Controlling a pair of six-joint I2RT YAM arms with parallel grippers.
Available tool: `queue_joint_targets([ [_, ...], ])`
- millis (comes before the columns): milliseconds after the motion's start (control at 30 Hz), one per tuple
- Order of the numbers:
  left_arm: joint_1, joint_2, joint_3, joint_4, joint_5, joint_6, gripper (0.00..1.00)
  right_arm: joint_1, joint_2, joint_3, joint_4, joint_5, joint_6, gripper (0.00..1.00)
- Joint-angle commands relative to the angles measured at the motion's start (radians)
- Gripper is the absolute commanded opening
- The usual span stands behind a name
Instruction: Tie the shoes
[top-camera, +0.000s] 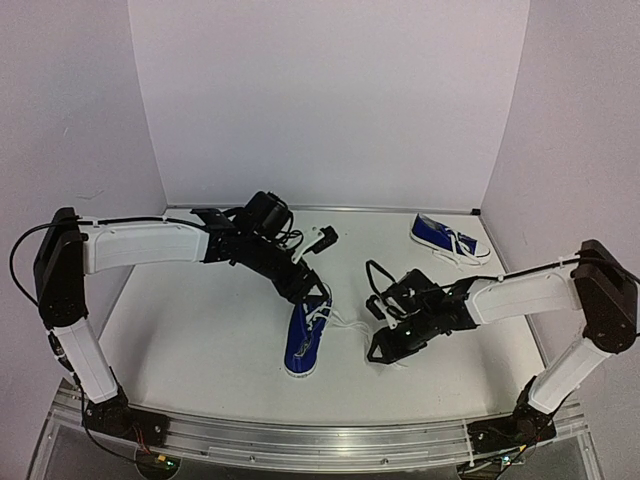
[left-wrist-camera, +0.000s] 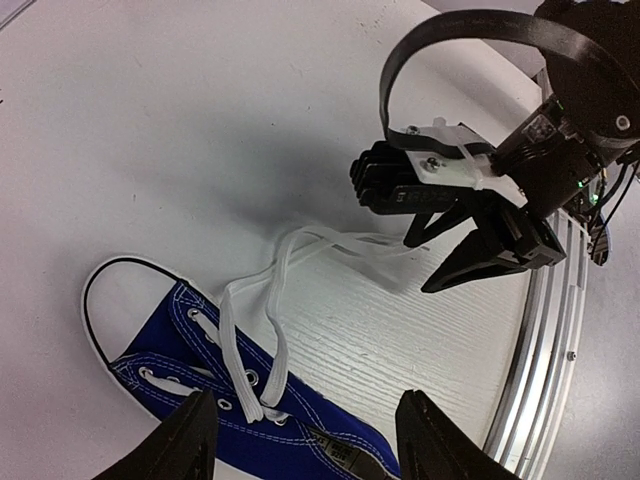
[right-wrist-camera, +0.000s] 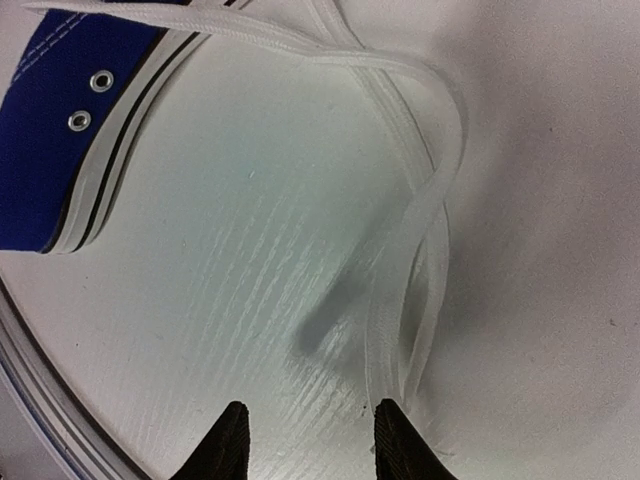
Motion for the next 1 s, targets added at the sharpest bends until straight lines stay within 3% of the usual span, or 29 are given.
queue_joint_targets([
  [0, 0.0, -0.015, 0.028, 0.017, 0.019, 0.004, 0.63, 0.015, 0.015, 0.065, -0.042, 0.108, 0.008, 0.4],
  [533, 0.0, -0.014, 0.022, 0.036, 0.03, 0.009, 0.63, 0.109, -0.057, 0.087, -0.291, 0.204, 0.103, 0.35],
  [967, -0.001, -0.013, 0.022, 0.043, 0.034, 0.006, 0.63, 0.121, 0.049, 0.108, -0.331, 0.339, 0.144, 0.33],
])
